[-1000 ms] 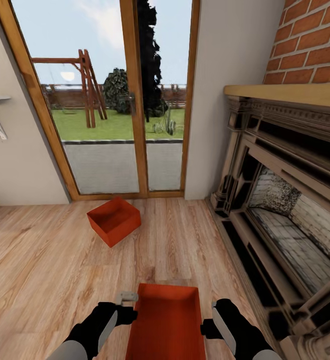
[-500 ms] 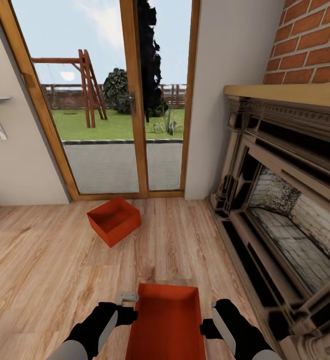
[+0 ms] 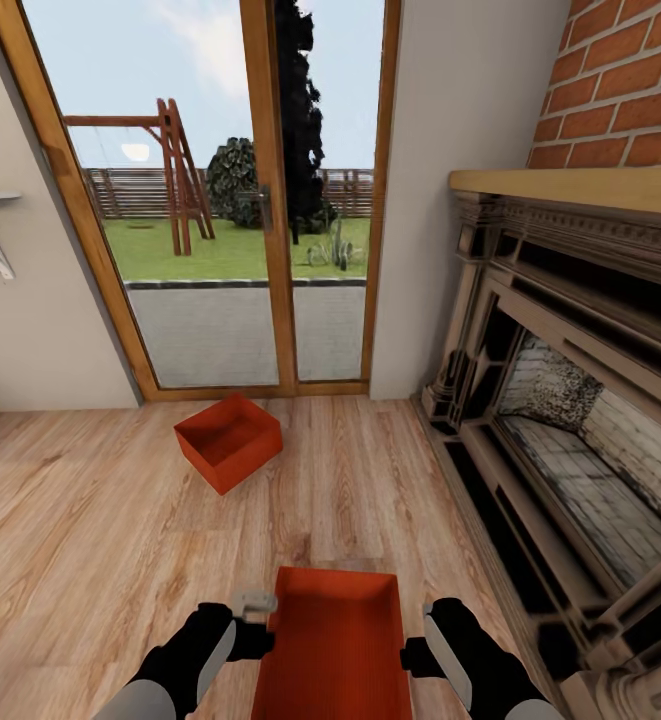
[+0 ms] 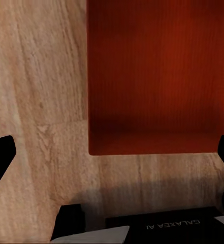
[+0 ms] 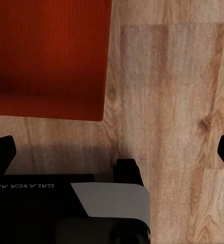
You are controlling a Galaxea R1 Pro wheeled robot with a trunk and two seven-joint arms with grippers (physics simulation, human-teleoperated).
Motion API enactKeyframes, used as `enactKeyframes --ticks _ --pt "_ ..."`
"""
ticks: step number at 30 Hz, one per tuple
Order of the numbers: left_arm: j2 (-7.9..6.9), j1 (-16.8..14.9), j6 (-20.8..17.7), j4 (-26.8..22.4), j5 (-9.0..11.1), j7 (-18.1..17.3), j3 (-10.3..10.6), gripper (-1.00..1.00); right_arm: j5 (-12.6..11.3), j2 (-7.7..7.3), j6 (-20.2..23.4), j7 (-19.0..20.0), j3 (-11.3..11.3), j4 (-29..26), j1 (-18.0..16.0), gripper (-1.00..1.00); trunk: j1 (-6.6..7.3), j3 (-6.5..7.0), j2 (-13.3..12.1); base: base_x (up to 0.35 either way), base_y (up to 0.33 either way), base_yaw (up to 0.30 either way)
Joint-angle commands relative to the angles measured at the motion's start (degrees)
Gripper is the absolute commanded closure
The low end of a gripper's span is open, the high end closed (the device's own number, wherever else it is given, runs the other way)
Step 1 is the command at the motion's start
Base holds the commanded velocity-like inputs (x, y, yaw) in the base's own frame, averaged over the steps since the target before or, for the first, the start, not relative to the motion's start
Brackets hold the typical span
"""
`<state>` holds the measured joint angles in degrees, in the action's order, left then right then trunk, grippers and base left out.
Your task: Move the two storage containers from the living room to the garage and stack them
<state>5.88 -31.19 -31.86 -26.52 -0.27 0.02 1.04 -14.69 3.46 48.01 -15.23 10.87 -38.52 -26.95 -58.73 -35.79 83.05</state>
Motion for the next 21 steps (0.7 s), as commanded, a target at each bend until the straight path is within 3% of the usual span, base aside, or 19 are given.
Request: enactKeyframes --ticks 1,21 --pt "0.00 -0.01 -0.83 -0.11 -0.05 -0.05 0.12 -1.00 -0.60 -0.03 0.16 -0.56 0.21 -0.06 -0.03 -1.00 0.00 -0.05 0.03 0.000 0.000 0.000" --pt "0.01 -0.01 -1.45 -0.20 0.35 -0.11 0.01 -1.00 -0.60 -0.03 0.19 -0.59 0.21 -0.07 -0.03 -1.00 0.00 -0.05 0.03 0.000 0.000 0.000"
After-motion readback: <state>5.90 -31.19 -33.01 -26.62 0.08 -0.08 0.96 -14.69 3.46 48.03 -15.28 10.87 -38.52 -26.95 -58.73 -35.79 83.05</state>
